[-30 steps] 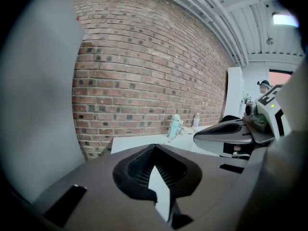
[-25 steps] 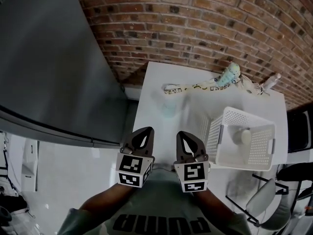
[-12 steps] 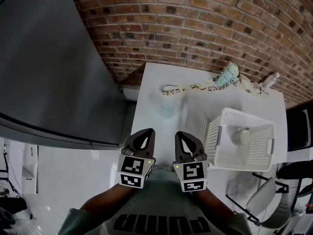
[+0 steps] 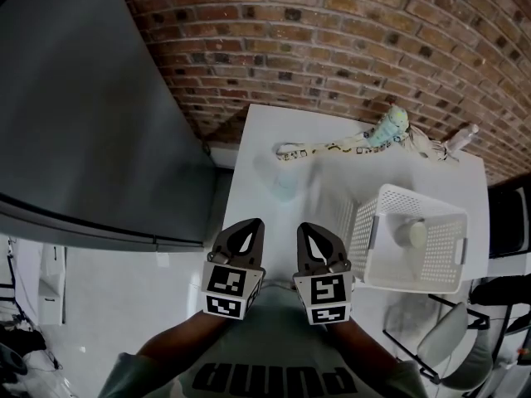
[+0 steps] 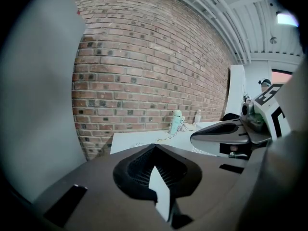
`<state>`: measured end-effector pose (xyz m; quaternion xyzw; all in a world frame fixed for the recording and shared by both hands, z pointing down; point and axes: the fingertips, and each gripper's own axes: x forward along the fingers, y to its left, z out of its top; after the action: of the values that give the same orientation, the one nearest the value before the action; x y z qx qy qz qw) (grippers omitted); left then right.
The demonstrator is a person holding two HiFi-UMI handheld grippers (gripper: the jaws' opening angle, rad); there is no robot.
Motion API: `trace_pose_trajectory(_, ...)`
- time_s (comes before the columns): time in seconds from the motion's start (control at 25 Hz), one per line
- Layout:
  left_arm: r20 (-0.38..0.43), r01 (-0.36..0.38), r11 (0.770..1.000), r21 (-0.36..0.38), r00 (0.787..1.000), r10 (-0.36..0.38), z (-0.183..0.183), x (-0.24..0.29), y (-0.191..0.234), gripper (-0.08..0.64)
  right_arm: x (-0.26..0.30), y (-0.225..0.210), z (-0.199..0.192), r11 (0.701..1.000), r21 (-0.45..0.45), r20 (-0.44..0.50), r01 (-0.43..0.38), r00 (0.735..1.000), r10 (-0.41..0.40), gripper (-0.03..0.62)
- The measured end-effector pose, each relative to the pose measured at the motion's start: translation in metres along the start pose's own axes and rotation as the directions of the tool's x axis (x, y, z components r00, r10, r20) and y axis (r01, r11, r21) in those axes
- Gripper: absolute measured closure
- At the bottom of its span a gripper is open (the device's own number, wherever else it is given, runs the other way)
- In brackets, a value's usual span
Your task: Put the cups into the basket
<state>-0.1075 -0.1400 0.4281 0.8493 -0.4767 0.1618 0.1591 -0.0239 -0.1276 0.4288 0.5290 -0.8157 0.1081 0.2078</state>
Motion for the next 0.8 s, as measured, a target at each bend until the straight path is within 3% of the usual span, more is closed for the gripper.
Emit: trace_pose_trajectory(0.8,-0.003,-0.023,1.000,-0.013,1.000,0.023,0.000,0.009,0.014,0.557,0.017,0.000,0.004,1.000,-0.016,-0.008,-0.005,1.000,0.005,0.577)
